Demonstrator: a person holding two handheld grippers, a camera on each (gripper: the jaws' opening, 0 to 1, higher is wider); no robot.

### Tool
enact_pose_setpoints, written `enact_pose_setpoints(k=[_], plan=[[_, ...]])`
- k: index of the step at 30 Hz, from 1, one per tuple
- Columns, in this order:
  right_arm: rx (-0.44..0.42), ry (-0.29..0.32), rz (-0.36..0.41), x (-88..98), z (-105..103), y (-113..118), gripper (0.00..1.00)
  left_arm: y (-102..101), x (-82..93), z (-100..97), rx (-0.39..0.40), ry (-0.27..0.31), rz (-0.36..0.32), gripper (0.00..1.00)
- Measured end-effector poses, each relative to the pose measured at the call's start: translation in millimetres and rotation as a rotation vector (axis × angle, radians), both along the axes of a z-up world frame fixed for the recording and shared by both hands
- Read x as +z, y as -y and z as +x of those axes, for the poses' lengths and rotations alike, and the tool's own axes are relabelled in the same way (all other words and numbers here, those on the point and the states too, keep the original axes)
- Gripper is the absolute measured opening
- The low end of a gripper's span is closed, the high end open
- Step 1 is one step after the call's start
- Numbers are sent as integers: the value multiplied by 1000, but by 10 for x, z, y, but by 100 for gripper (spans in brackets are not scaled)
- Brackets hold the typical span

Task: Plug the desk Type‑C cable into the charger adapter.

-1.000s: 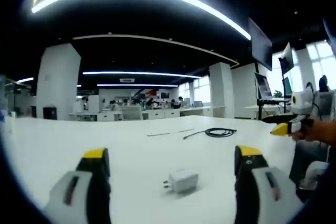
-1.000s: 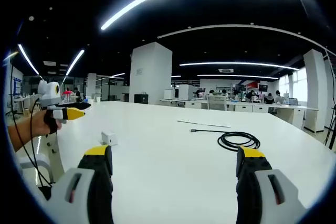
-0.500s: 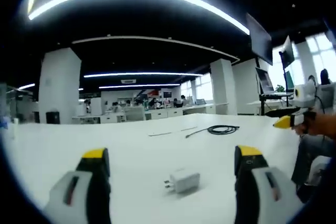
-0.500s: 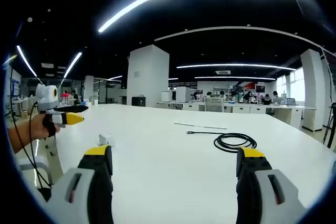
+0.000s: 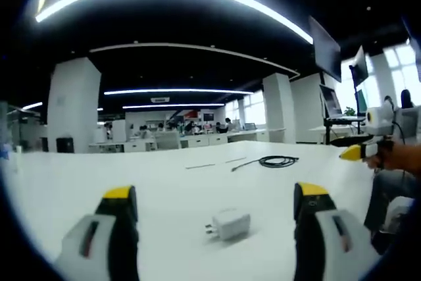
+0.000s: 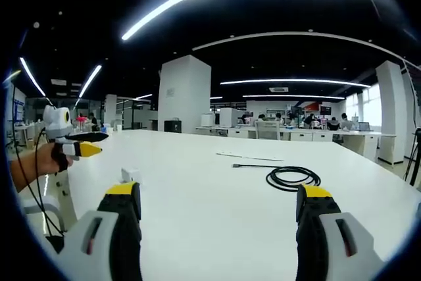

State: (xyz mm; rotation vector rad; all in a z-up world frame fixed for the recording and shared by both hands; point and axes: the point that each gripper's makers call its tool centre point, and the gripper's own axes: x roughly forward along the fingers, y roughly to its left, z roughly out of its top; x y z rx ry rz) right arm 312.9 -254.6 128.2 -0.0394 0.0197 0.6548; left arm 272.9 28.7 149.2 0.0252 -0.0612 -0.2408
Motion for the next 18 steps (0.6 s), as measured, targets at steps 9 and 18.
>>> enact_pose_setpoints(k=[9, 18], plan=[[8, -9, -33, -17, 67, -4, 100, -32, -16, -9, 6, -5, 12, 99], [23, -2, -99, -23, 235, 33, 100, -44, -29, -2, 9, -12, 19, 99]])
